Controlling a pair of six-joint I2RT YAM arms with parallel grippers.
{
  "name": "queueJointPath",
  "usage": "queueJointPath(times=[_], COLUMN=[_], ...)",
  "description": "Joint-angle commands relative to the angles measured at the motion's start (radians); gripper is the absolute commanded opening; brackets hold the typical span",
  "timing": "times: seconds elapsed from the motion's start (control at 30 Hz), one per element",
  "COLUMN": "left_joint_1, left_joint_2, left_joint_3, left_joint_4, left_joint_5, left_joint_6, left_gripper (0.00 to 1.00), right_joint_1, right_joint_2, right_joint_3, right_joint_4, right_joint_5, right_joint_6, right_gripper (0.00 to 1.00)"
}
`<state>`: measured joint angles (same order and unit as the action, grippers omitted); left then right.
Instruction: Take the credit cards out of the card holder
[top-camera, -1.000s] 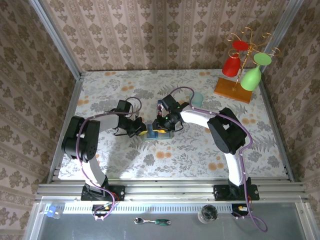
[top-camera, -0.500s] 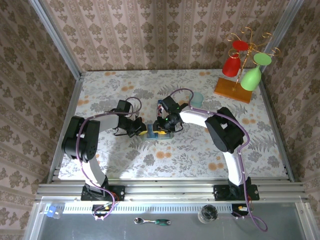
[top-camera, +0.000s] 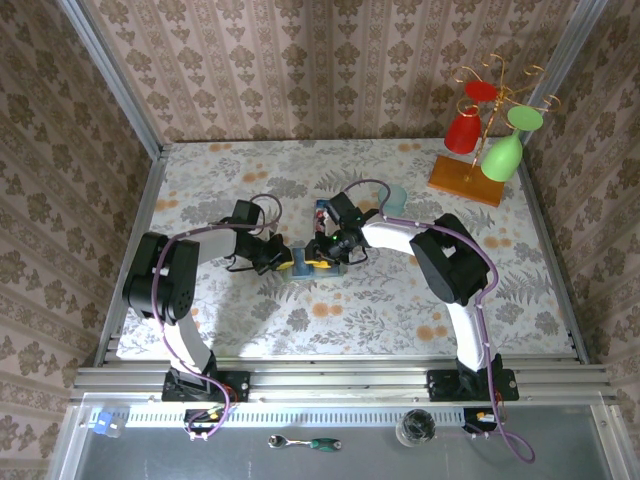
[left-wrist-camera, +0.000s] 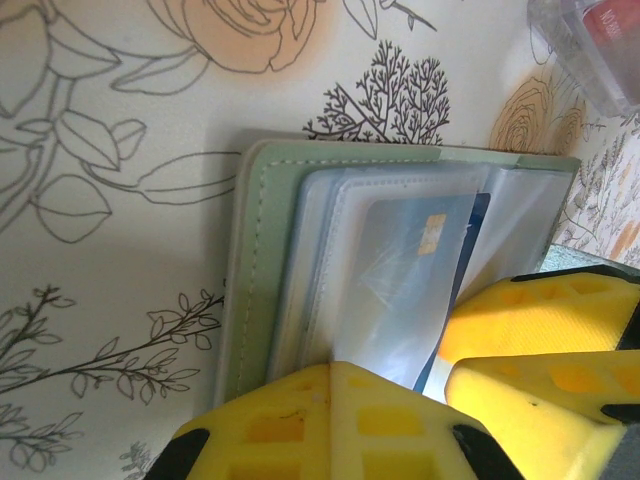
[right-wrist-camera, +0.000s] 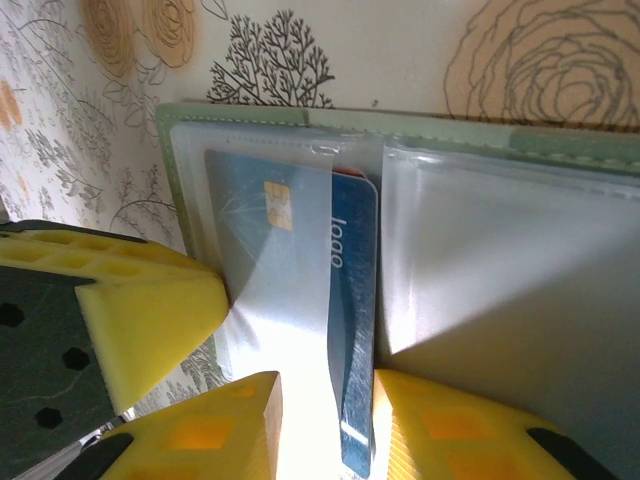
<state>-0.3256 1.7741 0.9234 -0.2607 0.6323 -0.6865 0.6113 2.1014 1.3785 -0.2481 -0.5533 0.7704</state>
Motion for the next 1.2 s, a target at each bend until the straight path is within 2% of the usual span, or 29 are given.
queueJointPath(times=[0.0, 0.17, 0.47, 1.17], left_joint_1=[0.005, 0.006, 0.010, 0.011], left_joint_2=[0.021, 0.019, 0.016, 0.010], left_joint_3=[-0.025, -0.029, -0.032, -0.035], left_joint_4=[-0.035, -0.034, -0.033, -0.052], left_joint_5=[-0.013, -0.013, -0.012, -0.019], left_joint_6=[0.019, 0.019, 0.018, 0.022], left_gripper=[0.00, 0.00, 0.00, 0.00], right_joint_1=[-0.002, -0.004, -0.007, -0.035], right_joint_2=[-0.003, 0.003, -0.032, -0.102], right_joint_3=[-0.022, -0.010, -0.042, -0.124], right_joint_4=[0.049, 0.005, 0.085, 0.104], right_joint_5=[-0.030, 0.003, -0.030, 0.006], right_joint_6=[0.025, 0.015, 0.025, 0.026], right_gripper=[0.29, 0.30, 0.18, 0.10])
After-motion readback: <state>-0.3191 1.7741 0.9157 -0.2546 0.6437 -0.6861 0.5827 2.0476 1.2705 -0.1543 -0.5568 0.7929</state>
